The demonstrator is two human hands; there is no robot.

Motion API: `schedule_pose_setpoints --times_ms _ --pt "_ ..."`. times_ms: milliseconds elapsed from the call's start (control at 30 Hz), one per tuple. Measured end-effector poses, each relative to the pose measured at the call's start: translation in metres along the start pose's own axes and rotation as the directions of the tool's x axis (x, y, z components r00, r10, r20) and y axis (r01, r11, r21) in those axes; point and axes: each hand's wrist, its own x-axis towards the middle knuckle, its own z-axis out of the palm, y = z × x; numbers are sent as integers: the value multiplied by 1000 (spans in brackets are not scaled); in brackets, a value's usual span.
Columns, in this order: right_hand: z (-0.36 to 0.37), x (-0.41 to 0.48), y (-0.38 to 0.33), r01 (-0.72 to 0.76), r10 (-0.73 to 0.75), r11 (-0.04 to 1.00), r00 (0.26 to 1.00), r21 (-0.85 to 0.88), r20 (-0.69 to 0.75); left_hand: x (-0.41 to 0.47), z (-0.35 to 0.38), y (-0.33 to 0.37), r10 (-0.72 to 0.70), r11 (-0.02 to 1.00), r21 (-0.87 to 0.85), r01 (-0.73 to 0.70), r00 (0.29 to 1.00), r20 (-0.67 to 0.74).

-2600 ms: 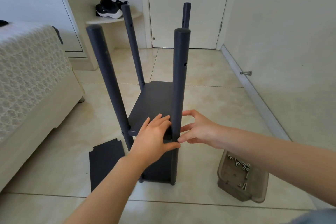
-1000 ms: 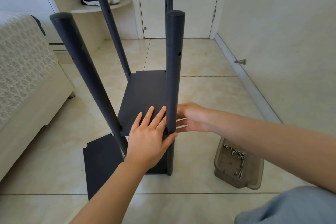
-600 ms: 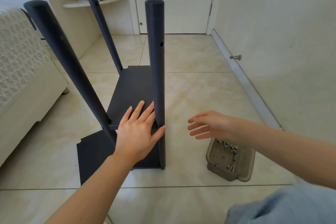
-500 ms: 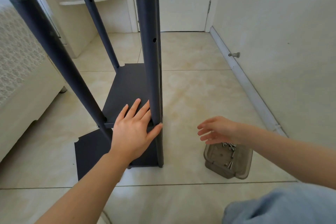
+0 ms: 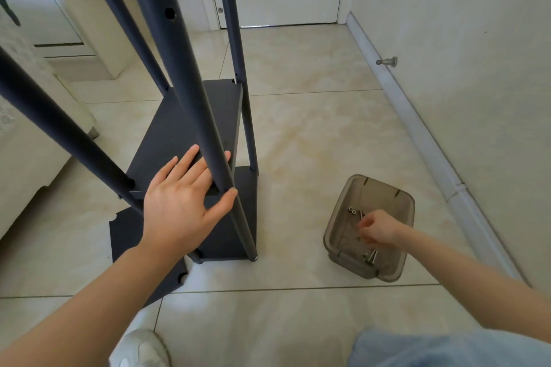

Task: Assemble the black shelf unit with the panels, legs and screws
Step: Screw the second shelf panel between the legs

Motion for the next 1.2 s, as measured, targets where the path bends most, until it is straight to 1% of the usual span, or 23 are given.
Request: schedule_pose_setpoints --times_ms 67,100,167,233,300,500,767,1067,1200 --pt "6 11 7 44 -44 967 999 -250 9 0 0 4 -13 1000 -17 12 999 -39" --pt "10 16 10 64 -65 918 998 -392 11 0 1 5 -16 1000 -23 14 998 -58" --pt "20 20 15 76 -85 797 996 -599 13 0 0 6 -23 999 -28 21 997 -78" --pt "28 23 18 69 -69 708 997 -703 29 0 1 7 -27 999 -27 24 996 -82" --pt "34 29 22 67 -53 672 998 -737 42 0 1 7 -20 999 -28 18 994 -104" --pt "44 41 30 44 -56 630 998 -775 11 0 4 9 12 1000 -24 -16 989 -149" --pt "49 45 29 50 -90 651 996 -758 -12 1 6 10 18 1000 -19 -22 985 -169" --pt "37 43 34 88 -124 787 992 -611 -18 6 5 10 17 1000 -17 -19 992 -122" --pt "28 28 25 157 -201 843 979 -514 -31 13 2 5 22 999 -31 -24 998 -63"
